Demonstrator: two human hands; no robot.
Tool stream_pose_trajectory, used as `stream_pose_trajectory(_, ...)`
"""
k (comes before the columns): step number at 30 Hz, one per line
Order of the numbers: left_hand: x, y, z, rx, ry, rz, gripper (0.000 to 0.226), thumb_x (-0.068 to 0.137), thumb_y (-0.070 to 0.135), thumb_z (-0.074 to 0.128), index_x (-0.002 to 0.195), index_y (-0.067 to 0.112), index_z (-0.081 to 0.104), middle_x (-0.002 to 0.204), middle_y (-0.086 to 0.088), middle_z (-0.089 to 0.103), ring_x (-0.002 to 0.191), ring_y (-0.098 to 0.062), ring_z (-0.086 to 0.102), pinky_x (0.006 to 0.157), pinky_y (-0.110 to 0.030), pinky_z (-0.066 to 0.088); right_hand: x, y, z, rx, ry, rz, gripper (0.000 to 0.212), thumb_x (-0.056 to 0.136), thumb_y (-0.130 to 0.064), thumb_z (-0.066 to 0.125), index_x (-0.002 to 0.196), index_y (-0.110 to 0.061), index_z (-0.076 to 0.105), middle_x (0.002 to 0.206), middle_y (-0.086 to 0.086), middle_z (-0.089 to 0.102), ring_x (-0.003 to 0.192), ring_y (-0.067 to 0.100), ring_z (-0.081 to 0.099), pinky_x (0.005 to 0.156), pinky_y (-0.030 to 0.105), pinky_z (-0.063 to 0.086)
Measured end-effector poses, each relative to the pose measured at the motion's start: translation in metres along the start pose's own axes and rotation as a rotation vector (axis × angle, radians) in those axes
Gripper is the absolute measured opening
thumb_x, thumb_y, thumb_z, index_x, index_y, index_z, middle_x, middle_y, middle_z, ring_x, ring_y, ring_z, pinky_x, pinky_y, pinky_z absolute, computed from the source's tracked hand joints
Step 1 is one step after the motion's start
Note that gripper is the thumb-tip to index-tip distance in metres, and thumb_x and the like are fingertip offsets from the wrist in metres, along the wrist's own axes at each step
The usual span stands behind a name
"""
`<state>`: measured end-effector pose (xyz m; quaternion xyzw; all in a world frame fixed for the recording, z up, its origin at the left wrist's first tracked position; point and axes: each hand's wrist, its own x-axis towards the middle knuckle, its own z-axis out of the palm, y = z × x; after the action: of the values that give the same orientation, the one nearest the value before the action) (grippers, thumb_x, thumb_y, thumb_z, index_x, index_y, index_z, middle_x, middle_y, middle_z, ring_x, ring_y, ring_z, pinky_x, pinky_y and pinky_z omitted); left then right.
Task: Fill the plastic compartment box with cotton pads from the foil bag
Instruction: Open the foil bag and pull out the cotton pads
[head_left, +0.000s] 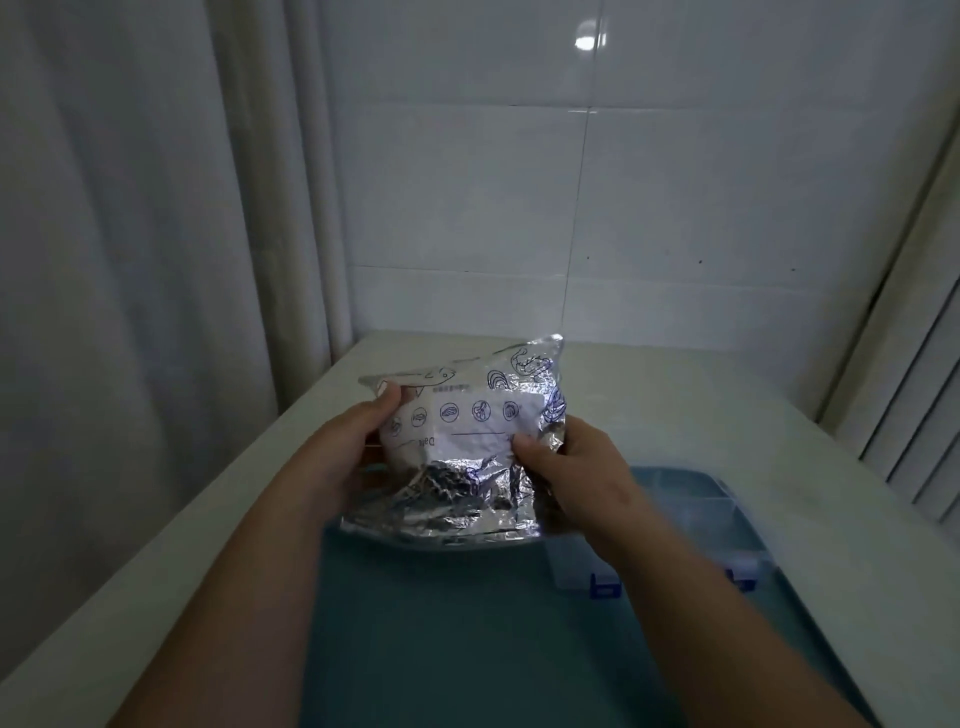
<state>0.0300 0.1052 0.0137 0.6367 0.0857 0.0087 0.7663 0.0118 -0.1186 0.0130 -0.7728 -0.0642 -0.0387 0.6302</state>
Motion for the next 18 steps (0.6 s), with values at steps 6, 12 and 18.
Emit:
stream_pose_trajectory(6,0.0091,-0.0016,-0.0055,-0.17,-0.083,0.021,0.062,0.07,0.026,0.074,0.127,0.007,0.059,0.113,-0.015,0.071,0.1,-0.033,0.069,0.082,-0.042,0.057,-0.002,0.0018,0.0024,-0.084,-0.012,-0.066,0.016,0.085,-0.034,0.071,0.093,-0.023,0.062,0.086,0.0,0.071,0.08,0.02,0.069,0.075,0.041,0.059)
stream_pose_trajectory(12,0.0047,0.0012,-0.0028,-0.196,-0.046,0.049,0.024,0.075,0.011,0.069,0.099,0.004,0.07,0.089,-0.017,0.074,0.075,-0.029,0.072,0.069,-0.038,0.059,-0.0004,0.0053,0.0078,0.073,-0.045,0.007,0.053,0.08,-0.057,0.066,0.124,-0.03,0.055,0.107,-0.002,0.071,0.093,0.017,0.07,0.089,0.047,0.055)
stream_pose_trajectory(18,0.0074,-0.0027,0.0011,-0.063,0.093,0.23,0.008,0.09,0.017,0.067,0.096,0.013,0.07,0.093,-0.012,0.076,0.086,-0.029,0.073,0.084,-0.045,0.056,0.0036,0.0063,0.0096,0.097,-0.044,0.011,0.054,0.077,-0.052,0.072,0.122,-0.025,0.058,0.1,0.001,0.074,0.089,0.018,0.072,0.087,0.047,0.056)
